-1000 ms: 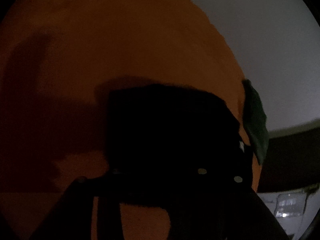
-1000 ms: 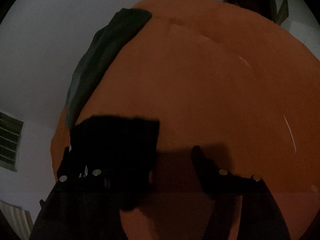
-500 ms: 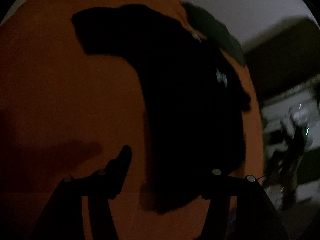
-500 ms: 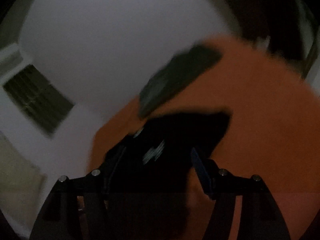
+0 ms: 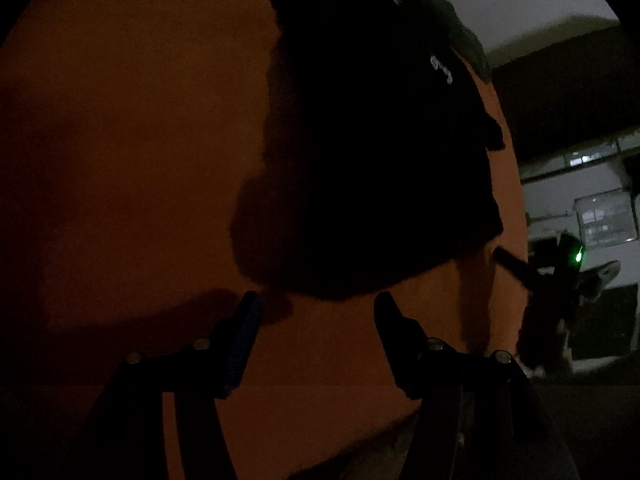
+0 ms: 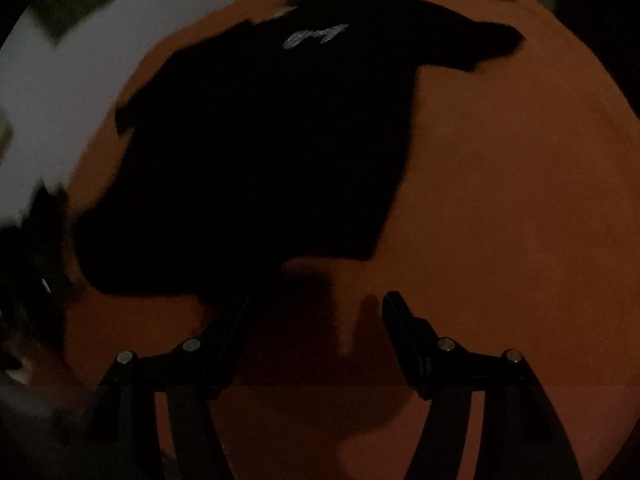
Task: Fold clothes
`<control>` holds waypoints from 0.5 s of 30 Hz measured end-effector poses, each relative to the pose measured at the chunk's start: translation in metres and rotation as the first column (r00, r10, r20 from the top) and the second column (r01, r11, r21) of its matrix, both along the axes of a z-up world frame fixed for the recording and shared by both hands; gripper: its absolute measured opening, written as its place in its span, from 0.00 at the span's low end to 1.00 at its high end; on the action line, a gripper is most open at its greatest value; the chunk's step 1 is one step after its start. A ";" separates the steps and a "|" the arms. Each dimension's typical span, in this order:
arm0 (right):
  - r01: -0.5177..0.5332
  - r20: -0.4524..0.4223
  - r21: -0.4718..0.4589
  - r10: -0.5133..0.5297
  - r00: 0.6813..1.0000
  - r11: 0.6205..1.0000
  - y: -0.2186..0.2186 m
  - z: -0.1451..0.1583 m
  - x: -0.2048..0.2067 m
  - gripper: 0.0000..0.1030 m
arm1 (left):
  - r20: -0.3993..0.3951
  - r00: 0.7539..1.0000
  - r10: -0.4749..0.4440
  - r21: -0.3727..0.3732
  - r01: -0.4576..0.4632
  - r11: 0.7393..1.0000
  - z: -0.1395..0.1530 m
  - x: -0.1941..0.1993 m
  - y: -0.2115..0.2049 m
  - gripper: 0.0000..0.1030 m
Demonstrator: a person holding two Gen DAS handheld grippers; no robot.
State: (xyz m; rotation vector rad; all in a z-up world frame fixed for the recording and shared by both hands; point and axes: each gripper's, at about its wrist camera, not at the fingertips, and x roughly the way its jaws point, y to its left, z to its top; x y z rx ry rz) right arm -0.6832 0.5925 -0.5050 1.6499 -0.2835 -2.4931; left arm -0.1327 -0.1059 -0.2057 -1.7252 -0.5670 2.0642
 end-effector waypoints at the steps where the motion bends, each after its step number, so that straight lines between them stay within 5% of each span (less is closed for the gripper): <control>1: -0.003 -0.004 0.042 0.003 1.000 0.999 -0.009 -0.004 -0.001 0.63 | -0.014 1.000 0.010 0.000 -0.010 1.000 -0.001 -0.006 0.004 0.58; 4: -0.001 -0.057 0.189 0.012 0.998 0.982 -0.022 -0.007 -0.015 0.63 | -0.006 0.999 0.053 0.046 -0.053 0.998 -0.002 -0.034 0.010 0.55; 7: 0.042 -0.133 0.317 0.000 0.991 0.948 -0.026 0.002 -0.038 0.61 | 0.022 0.995 0.098 0.194 -0.100 0.976 0.011 -0.066 0.006 0.49; 10: 0.158 -0.259 0.213 -0.100 0.961 0.964 0.000 0.036 -0.060 0.62 | -0.032 0.985 0.168 0.238 -0.156 0.959 0.038 -0.115 -0.004 0.49; 13: 0.297 -0.268 0.047 -0.274 0.923 0.954 0.029 0.053 -0.077 0.73 | -0.124 0.967 0.224 0.215 -0.194 0.957 0.068 -0.163 -0.015 0.49; 15: 0.359 -0.201 -0.052 -0.361 0.911 0.932 0.059 0.049 -0.087 0.73 | -0.164 0.953 0.255 0.192 -0.222 0.956 0.082 -0.180 -0.022 0.50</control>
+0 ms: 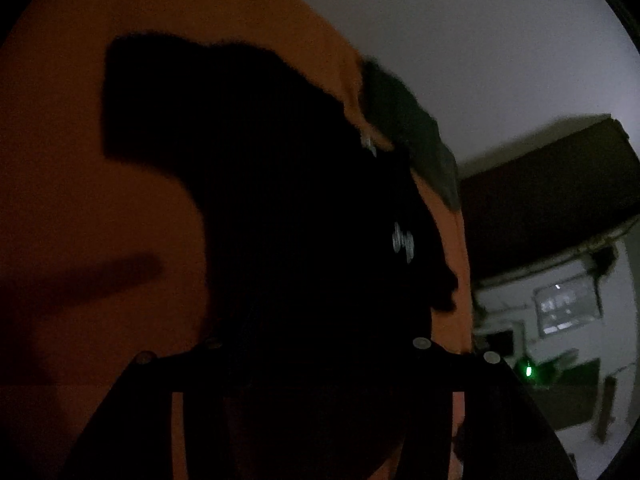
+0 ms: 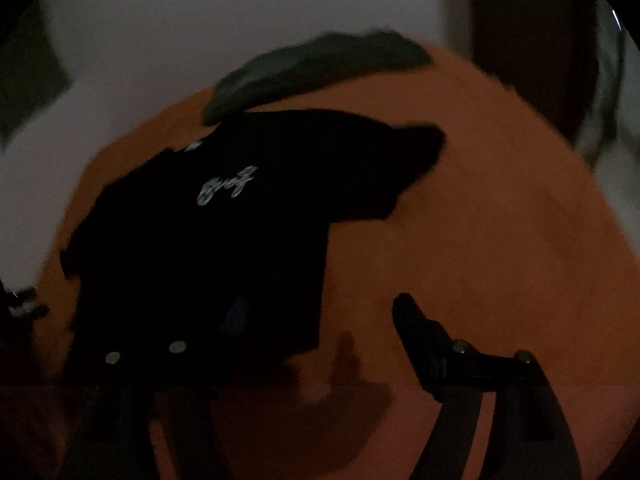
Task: Fold clothes
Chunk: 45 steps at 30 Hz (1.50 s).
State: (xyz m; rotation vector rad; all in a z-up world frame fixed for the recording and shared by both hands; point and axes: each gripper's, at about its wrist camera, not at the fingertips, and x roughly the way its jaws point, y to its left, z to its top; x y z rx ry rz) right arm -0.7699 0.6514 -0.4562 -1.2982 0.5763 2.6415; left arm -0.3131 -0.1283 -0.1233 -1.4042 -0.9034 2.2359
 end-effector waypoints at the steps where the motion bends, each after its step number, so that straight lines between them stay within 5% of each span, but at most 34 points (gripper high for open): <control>1: 0.017 0.025 -0.027 -0.017 1.000 0.999 0.005 -0.003 0.000 0.73 | -0.004 1.000 0.018 -0.014 -0.018 1.000 0.006 -0.001 -0.005 0.50; 6: -0.002 0.127 -0.074 0.012 0.992 0.997 0.014 -0.023 0.031 0.73 | -0.002 0.998 -0.058 -0.160 0.057 0.985 0.000 0.045 0.000 0.58; 9: -0.056 0.208 -0.129 0.082 0.975 0.990 0.014 -0.042 0.045 0.73 | 0.141 0.981 -0.132 -0.215 0.160 0.963 -0.036 0.093 -0.001 0.58; 12: -0.172 0.262 -0.136 0.203 0.943 0.976 -0.006 -0.052 0.049 0.73 | 0.273 0.945 -0.179 -0.180 0.233 0.956 -0.068 0.137 0.006 0.58; 17: -0.429 0.313 0.018 0.402 0.860 0.903 -0.090 -0.060 0.055 0.73 | 0.361 0.916 -0.175 0.029 0.176 0.984 -0.094 0.170 0.018 0.58; 20: -0.543 0.342 0.074 0.490 0.802 0.836 -0.135 -0.072 0.040 0.73 | 0.358 0.913 -0.195 0.177 0.138 0.974 -0.101 0.156 0.031 0.54; 23: -0.587 0.261 -0.027 0.572 0.777 0.809 -0.156 -0.066 0.017 0.70 | 0.332 0.915 -0.230 0.295 0.130 0.947 -0.096 0.117 0.046 0.40; 25: -0.572 0.167 -0.035 0.569 0.805 0.819 -0.153 -0.054 -0.003 0.42 | 0.285 0.932 -0.225 0.245 0.156 0.957 -0.081 0.080 0.061 0.27; 27: -0.485 0.108 -0.056 0.488 0.866 0.873 -0.134 -0.040 -0.034 0.16 | 0.230 0.949 -0.217 0.190 0.175 0.966 -0.064 0.038 0.069 0.18; 30: -0.262 0.030 -0.185 0.272 0.962 0.947 -0.086 -0.020 -0.072 0.10 | 0.162 0.973 -0.163 0.142 0.140 0.980 -0.038 -0.012 0.069 0.18; 32: -0.148 0.022 -0.245 0.158 0.987 0.958 -0.061 -0.011 -0.084 0.28 | 0.140 0.984 -0.112 0.139 0.092 0.986 -0.020 -0.031 0.058 0.22; 33: -0.121 0.017 -0.266 0.130 0.991 0.956 -0.052 -0.008 -0.086 0.60 | 0.129 0.988 -0.086 0.137 0.068 0.988 -0.011 -0.041 0.053 0.28; 34: -0.094 0.013 -0.287 0.102 0.995 0.953 -0.043 -0.004 -0.088 0.74 | 0.118 0.991 -0.060 0.136 0.044 0.990 -0.002 -0.050 0.047 0.31; 36: -0.077 0.005 -0.281 0.082 0.997 0.957 -0.031 0.001 -0.080 0.74 | 0.086 0.996 -0.027 0.166 0.012 0.986 0.008 -0.046 0.033 0.49; 39: -0.105 -0.007 -0.198 0.106 0.994 0.975 -0.022 0.004 -0.051 0.74 | 0.052 0.998 0.046 0.139 -0.053 0.989 0.013 -0.033 0.015 0.58; 45: -0.234 0.084 -0.165 0.250 0.965 0.958 -0.057 -0.038 -0.008 0.74 | 0.100 0.984 0.150 0.146 -0.163 0.976 -0.018 0.021 -0.032 0.60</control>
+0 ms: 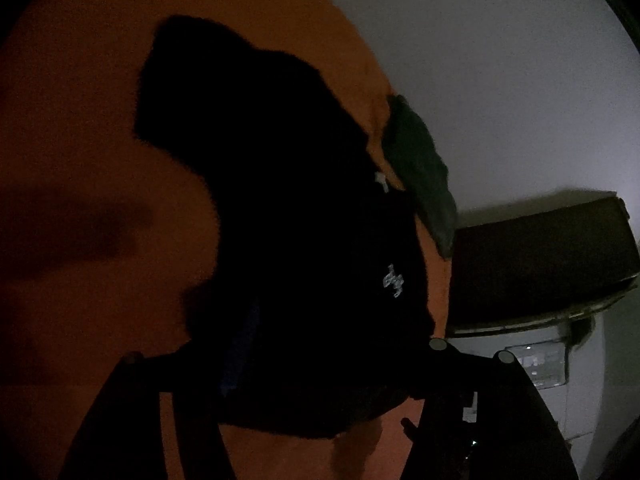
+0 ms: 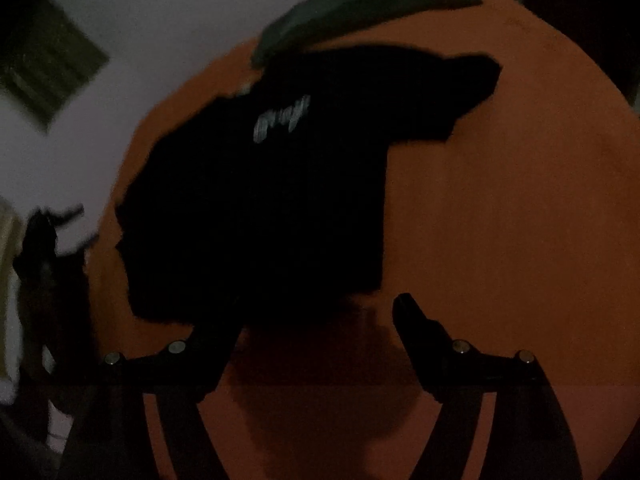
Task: Fold clothes
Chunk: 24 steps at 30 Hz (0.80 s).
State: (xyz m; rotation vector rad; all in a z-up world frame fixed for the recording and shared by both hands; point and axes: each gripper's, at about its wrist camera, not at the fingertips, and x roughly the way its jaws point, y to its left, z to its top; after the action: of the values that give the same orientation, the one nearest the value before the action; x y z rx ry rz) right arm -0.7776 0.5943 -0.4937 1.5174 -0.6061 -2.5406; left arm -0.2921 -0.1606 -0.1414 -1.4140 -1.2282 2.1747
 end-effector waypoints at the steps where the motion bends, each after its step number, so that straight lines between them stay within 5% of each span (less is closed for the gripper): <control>1: -0.013 0.004 0.025 0.013 1.000 1.000 -0.008 -0.004 0.001 0.74 | -0.001 0.999 -0.033 -0.025 0.033 0.999 -0.003 0.009 0.000 0.60; 5: -0.103 -0.016 0.047 0.104 0.994 0.994 -0.052 -0.012 -0.002 0.74 | -0.005 0.998 -0.066 -0.264 0.062 0.963 -0.021 0.041 0.012 0.60; 11: -0.329 -0.110 0.184 0.352 0.929 0.926 -0.156 -0.011 -0.033 0.74 | 0.102 0.993 -0.057 -0.232 0.080 0.969 -0.055 0.067 0.010 0.60; 15: -0.352 -0.079 0.451 0.430 0.900 0.820 -0.220 -0.026 -0.052 0.76 | 0.117 0.991 -0.065 -0.218 0.090 0.972 -0.059 0.065 0.014 0.60; 17: -0.298 -0.109 0.541 0.417 0.902 0.786 -0.230 -0.025 -0.058 0.38 | 0.103 0.992 -0.069 -0.248 0.093 0.964 -0.055 0.062 0.014 0.60; 18: -0.269 -0.124 0.540 0.392 0.911 0.797 -0.227 -0.020 -0.059 0.03 | 0.093 0.993 -0.073 -0.261 0.095 0.961 -0.053 0.060 0.017 0.60; 24: -0.047 -0.265 0.420 0.172 0.949 0.906 -0.158 0.030 -0.024 0.05 | 0.043 0.988 -0.151 -0.399 0.156 0.903 -0.035 0.063 0.043 0.60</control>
State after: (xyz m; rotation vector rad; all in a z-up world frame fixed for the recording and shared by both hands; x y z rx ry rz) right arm -0.8021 0.4368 -0.4641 1.1773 0.0604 -2.8447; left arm -0.2294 -0.1181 -0.1765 -1.6119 -0.6604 2.3982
